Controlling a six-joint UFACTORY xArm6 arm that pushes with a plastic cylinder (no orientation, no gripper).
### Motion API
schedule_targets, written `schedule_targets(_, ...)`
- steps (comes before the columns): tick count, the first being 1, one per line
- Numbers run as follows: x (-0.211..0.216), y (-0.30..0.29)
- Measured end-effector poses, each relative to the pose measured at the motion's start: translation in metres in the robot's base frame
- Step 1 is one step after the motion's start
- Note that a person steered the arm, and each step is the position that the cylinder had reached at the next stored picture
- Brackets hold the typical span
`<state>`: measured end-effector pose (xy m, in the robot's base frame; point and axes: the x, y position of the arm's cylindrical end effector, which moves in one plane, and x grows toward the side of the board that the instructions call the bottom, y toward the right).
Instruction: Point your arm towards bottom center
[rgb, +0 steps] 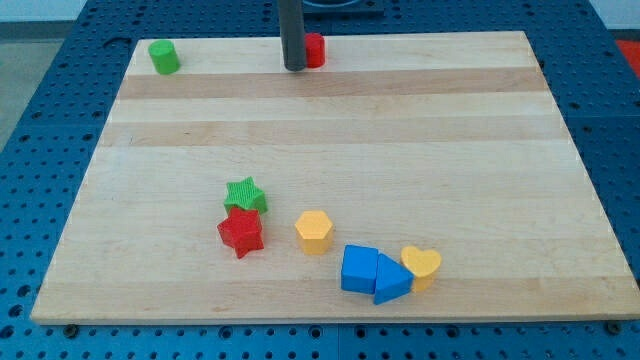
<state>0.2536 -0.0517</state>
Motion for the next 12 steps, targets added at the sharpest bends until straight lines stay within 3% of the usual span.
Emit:
schedule_targets(2, 0.036, -0.025)
schedule_targets(5, 0.044, -0.033)
schedule_targets(6, 0.095, -0.013)
schedule_targets(8, 0.186, 0.133)
schedule_targets(11, 0.186, 0.028)
schedule_targets(12, 0.14, -0.023)
